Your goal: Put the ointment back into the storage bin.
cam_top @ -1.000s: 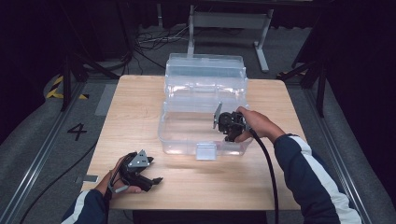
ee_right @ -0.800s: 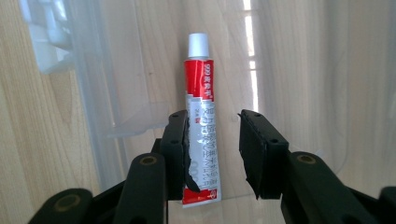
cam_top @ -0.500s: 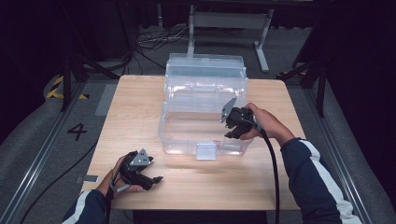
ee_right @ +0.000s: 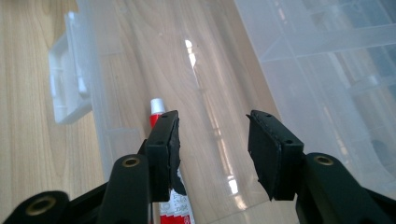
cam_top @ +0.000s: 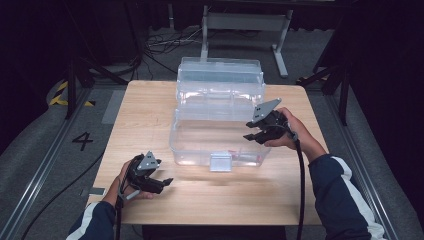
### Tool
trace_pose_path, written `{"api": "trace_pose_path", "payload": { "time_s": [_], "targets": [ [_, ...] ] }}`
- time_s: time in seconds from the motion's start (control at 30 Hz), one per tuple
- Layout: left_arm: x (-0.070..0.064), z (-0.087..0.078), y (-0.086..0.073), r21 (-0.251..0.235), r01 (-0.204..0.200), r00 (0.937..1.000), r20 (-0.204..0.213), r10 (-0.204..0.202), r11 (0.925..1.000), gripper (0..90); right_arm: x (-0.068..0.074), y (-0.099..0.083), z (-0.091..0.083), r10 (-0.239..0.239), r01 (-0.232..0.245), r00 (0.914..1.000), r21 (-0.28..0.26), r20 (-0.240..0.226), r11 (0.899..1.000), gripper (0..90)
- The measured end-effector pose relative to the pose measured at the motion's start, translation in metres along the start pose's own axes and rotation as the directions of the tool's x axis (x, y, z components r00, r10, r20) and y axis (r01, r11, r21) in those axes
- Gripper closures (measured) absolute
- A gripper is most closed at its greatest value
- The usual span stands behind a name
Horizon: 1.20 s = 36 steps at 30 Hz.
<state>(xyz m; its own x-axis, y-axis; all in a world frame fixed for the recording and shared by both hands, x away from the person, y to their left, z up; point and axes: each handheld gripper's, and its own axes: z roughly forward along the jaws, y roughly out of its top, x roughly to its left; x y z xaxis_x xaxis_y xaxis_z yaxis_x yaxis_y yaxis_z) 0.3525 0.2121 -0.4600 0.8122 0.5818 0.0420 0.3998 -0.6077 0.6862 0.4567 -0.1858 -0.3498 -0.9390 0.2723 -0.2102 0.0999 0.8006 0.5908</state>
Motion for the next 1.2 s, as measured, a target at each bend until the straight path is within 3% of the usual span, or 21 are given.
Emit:
{"api": "trace_pose_path", "payload": {
  "time_s": [0.13, 0.27, 0.47, 0.9, 1.2],
  "targets": [
    [0.003, -0.014, 0.017, -0.041, -0.052, 0.9986, -0.007, 0.052, 0.9978, 22.1, 0.0, -0.001, -0.005, 0.007, -0.006, 0.9998, -0.051, 0.02, 0.999, 54.2],
    [0.003, -0.027, 0.034, -0.097, -0.068, 0.9975, -0.027, 0.066, 0.9929, 25.3, -0.002, 0.001, -0.013, 0.013, -0.007, 0.9983, -0.093, 0.056, 0.996, 54.3],
    [0.001, -0.038, 0.055, -0.168, -0.094, 0.9955, -0.004, 0.095, 0.9812, 29.6, -0.005, 0.006, -0.026, 0.008, 0.001, 0.9977, -0.129, 0.067, 0.992, 54.4],
    [-0.006, -0.023, 0.081, -0.167, -0.16, 0.9855, 0.03, 0.167, 0.973, 37.0, -0.02, 0.01, -0.042, 0.059, -0.035, 0.9899, -0.186, 0.128, 0.982, 53.9],
    [-0.006, -0.009, 0.092, -0.145, -0.18, 0.9805, 0.053, 0.189, 0.973, 39.7, -0.032, 0.011, -0.045, 0.1, -0.064, 0.982, -0.214, 0.16, 0.975, 52.7]
  ]
}}
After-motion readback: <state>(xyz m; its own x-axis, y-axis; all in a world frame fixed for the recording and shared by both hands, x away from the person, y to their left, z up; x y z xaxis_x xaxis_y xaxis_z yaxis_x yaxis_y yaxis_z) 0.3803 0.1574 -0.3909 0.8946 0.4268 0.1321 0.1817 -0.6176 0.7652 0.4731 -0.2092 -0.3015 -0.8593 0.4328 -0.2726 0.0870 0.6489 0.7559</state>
